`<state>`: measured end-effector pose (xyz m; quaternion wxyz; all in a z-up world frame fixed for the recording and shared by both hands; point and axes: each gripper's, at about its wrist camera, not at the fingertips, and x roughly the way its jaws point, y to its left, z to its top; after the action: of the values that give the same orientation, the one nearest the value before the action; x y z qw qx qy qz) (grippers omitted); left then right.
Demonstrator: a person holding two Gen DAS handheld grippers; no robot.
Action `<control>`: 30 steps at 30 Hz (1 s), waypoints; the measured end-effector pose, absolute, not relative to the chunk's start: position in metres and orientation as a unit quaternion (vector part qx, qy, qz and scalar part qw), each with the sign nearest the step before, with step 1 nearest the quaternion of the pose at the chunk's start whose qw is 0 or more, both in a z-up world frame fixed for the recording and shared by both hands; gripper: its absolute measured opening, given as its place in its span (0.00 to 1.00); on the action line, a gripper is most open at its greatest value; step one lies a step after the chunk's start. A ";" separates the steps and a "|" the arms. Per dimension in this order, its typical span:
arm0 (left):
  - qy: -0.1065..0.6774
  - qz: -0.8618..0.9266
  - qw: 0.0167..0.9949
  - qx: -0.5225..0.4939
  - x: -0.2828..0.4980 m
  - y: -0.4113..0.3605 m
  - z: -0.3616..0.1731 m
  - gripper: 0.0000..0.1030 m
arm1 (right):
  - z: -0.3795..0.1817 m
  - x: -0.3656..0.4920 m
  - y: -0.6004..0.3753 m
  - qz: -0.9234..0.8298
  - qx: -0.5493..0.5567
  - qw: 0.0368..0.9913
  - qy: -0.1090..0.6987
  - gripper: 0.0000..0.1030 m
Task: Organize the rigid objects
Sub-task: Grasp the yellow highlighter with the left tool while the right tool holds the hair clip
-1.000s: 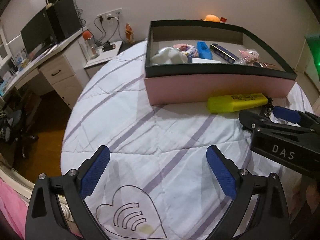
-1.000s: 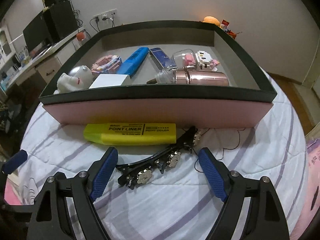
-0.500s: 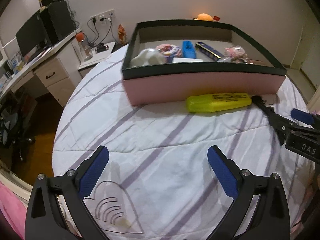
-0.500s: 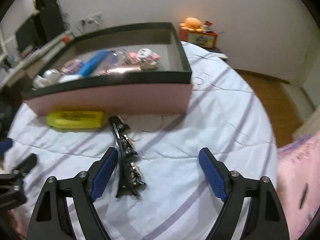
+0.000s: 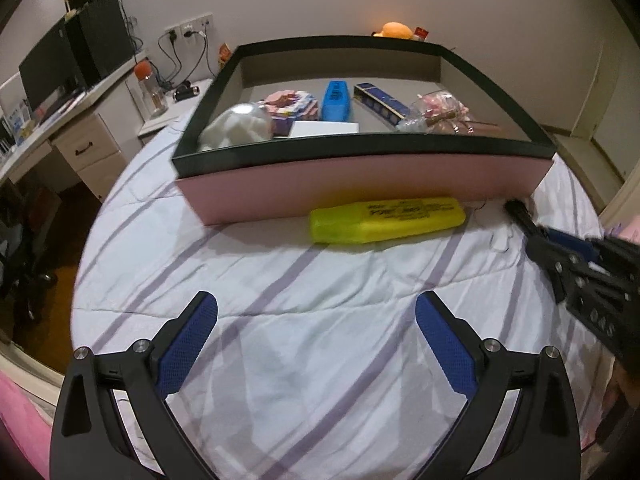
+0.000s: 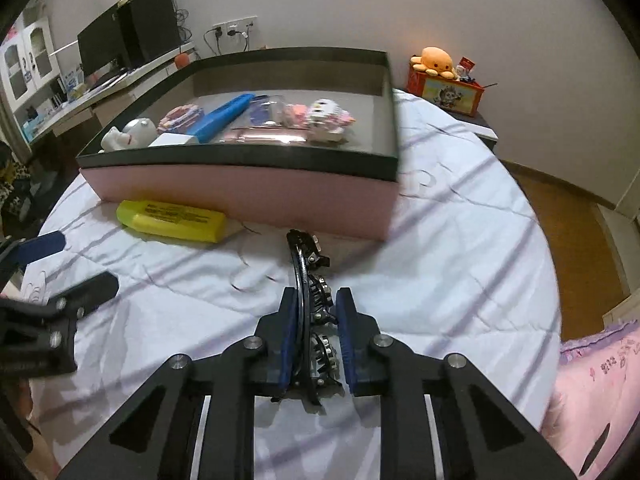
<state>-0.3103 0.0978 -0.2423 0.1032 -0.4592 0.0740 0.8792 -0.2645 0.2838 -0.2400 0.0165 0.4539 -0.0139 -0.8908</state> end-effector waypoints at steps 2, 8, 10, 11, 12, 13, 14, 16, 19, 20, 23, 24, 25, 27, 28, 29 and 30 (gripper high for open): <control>0.066 0.881 0.097 -0.458 -0.314 0.106 -0.242 0.98 | -0.241 -0.262 0.291 -0.891 0.453 0.018 -0.021 0.19; 0.067 0.879 0.103 -0.461 -0.324 0.137 -0.242 0.98 | -0.244 -0.263 0.298 -0.893 0.448 0.032 -0.028 0.19; 0.072 0.877 0.102 -0.464 -0.328 0.145 -0.243 0.98 | -0.245 -0.263 0.299 -0.894 0.447 0.035 -0.027 0.19; 0.071 0.877 0.100 -0.464 -0.330 0.148 -0.243 0.98 | -0.246 -0.263 0.300 -0.894 0.446 0.037 -0.029 0.19; 0.069 0.877 0.099 -0.465 -0.331 0.149 -0.244 0.99 | -0.246 -0.263 0.301 -0.894 0.445 0.040 -0.031 0.19; 0.066 0.876 0.097 -0.468 -0.335 0.151 -0.245 0.99 | -0.246 -0.263 0.302 -0.894 0.445 0.042 -0.031 0.19; 0.060 0.875 0.095 -0.470 -0.339 0.152 -0.247 0.99 | -0.246 -0.263 0.303 -0.894 0.445 0.044 -0.032 0.19; 0.053 0.872 0.088 -0.478 -0.343 0.153 -0.250 0.99 | -0.246 -0.263 0.303 -0.894 0.444 0.046 -0.031 0.19; 0.047 0.872 0.083 -0.480 -0.347 0.156 -0.253 1.00 | -0.246 -0.263 0.303 -0.894 0.444 0.048 -0.029 0.19; 0.050 0.871 0.079 -0.483 -0.348 0.158 -0.256 1.00 | -0.246 -0.263 0.303 -0.894 0.444 0.049 -0.031 0.19; 0.060 0.872 0.074 -0.480 -0.349 0.160 -0.259 1.00 | -0.247 -0.264 0.303 -0.895 0.443 0.049 -0.030 0.19; 0.061 0.872 0.075 -0.479 -0.349 0.160 -0.259 1.00 | -0.247 -0.264 0.302 -0.895 0.442 0.048 -0.028 0.19; 0.061 0.873 0.077 -0.478 -0.348 0.159 -0.258 1.00 | -0.247 -0.264 0.302 -0.896 0.442 0.047 -0.028 0.19; 0.064 0.873 0.084 -0.476 -0.346 0.158 -0.259 1.00 | -0.247 -0.264 0.302 -0.896 0.442 0.047 -0.028 0.19; 0.066 0.873 0.089 -0.474 -0.345 0.157 -0.259 1.00 | -0.247 -0.264 0.302 -0.896 0.442 0.047 -0.028 0.19; 0.066 0.873 0.094 -0.474 -0.344 0.155 -0.259 0.99 | -0.247 -0.264 0.302 -0.896 0.441 0.047 -0.028 0.19; 0.061 0.872 0.098 -0.476 -0.343 0.153 -0.259 0.97 | -0.247 -0.264 0.302 -0.896 0.441 0.047 -0.028 0.19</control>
<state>-0.3426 0.1533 -0.2594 0.0983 -0.4762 0.0609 0.8717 -0.2644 0.3018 -0.2467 0.0465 0.4414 -0.0283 -0.8957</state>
